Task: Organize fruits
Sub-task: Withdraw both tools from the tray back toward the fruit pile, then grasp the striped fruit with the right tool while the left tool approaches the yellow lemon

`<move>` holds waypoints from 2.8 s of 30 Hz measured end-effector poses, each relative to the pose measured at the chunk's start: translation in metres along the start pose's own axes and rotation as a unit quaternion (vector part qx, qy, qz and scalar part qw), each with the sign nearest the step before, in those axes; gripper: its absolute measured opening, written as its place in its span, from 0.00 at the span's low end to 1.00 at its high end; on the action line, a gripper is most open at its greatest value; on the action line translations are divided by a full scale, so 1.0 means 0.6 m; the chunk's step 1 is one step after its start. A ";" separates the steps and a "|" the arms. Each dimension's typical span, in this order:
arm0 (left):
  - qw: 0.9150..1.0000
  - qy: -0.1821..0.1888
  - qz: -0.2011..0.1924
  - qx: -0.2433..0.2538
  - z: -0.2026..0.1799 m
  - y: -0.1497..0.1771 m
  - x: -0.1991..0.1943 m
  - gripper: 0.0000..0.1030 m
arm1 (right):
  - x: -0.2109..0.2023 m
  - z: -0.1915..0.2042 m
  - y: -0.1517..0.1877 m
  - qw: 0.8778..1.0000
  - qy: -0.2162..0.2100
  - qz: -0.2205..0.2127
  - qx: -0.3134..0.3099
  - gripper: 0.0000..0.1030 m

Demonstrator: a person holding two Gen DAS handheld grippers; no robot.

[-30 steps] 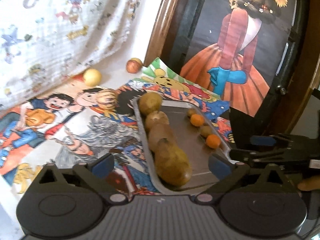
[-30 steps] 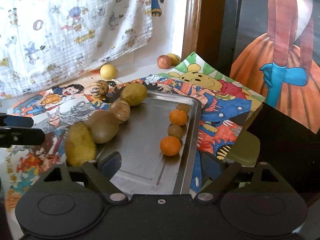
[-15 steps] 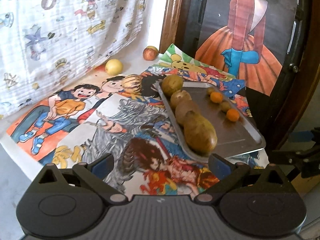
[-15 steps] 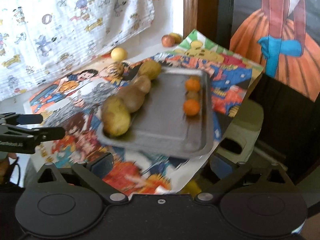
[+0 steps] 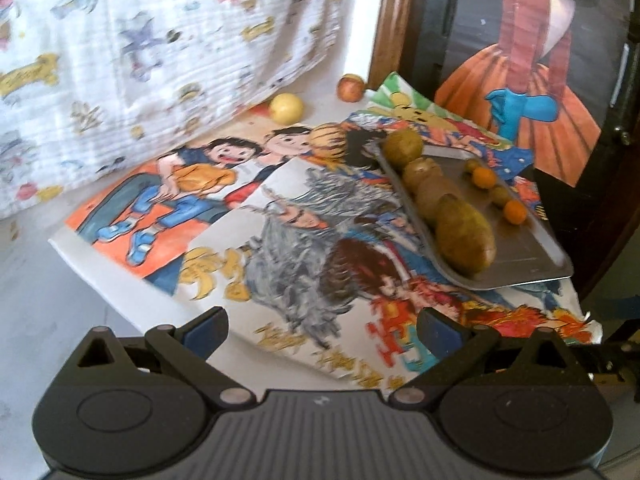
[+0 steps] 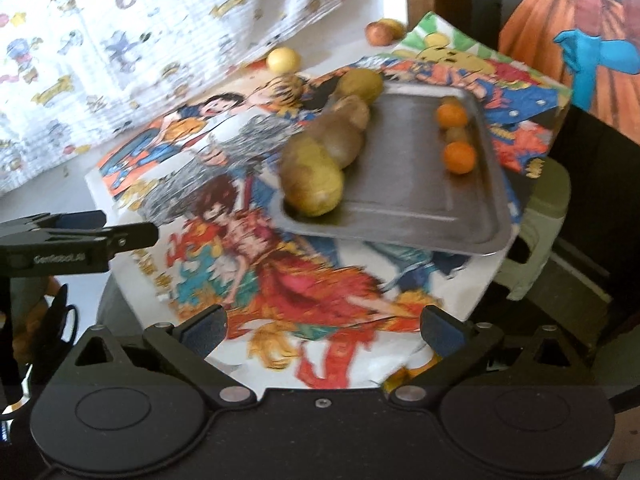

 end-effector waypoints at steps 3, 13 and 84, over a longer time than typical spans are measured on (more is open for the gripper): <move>1.000 -0.012 0.007 -0.003 0.013 0.005 0.001 0.99 | 0.008 0.018 0.001 1.000 -0.010 0.009 -0.009 0.99; 0.999 -0.037 0.016 -0.018 0.051 0.010 0.005 0.99 | 0.028 0.070 -0.014 0.998 -0.046 0.025 -0.022 0.99; 0.759 -0.082 -0.087 0.640 -0.030 -0.349 0.474 0.92 | 0.385 0.035 -0.439 0.892 -0.183 -0.023 -0.412 0.77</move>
Point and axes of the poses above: each gripper's, at about its wrist camera, not at the fingertips, and x roughly the way its jaws point, z to its left, y to its underside, the point moved 5 cm from there along x, roughly the way its jaws point, and after that the axes turned 3 degrees about -y, right-handed, at the moved point
